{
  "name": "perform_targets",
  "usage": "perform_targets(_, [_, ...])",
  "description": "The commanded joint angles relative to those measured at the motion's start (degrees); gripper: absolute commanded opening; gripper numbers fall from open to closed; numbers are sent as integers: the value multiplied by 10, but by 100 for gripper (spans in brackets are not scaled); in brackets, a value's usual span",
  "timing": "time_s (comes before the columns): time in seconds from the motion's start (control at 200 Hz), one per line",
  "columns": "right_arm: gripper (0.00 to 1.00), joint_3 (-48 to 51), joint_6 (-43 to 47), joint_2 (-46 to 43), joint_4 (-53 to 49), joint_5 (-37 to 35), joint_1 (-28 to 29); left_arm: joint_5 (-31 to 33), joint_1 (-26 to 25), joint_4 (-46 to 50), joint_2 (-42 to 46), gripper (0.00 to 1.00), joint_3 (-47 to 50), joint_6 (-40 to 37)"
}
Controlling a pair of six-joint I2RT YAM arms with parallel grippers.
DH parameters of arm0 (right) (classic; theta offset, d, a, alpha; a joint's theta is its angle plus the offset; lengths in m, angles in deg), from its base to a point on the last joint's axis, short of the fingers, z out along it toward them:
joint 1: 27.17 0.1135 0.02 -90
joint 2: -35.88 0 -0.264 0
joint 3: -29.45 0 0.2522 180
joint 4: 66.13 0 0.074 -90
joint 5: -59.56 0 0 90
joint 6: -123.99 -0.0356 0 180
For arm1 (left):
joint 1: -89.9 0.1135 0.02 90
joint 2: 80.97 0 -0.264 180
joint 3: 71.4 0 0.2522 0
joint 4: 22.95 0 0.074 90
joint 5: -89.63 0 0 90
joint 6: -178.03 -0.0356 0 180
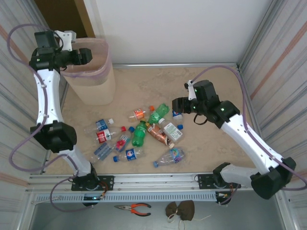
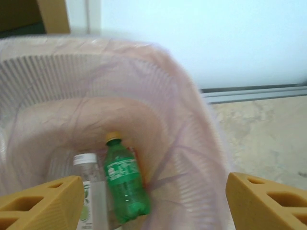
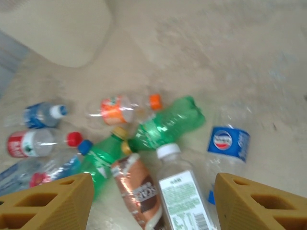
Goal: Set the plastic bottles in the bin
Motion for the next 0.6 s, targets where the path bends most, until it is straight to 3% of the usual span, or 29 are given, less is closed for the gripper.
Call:
perform_targets(0.0, [64, -28, -51, 48, -72, -9, -25, -46, -9, -27, 60, 77, 36, 25])
perform_targets(0.256, [62, -55, -30, 176, -69, -49, -47, -53, -47, -87, 175, 77, 190, 51])
perform_targets(0.591, [67, -166, 3, 376, -72, -72, -54, -41, -118, -115, 279, 78, 347, 68])
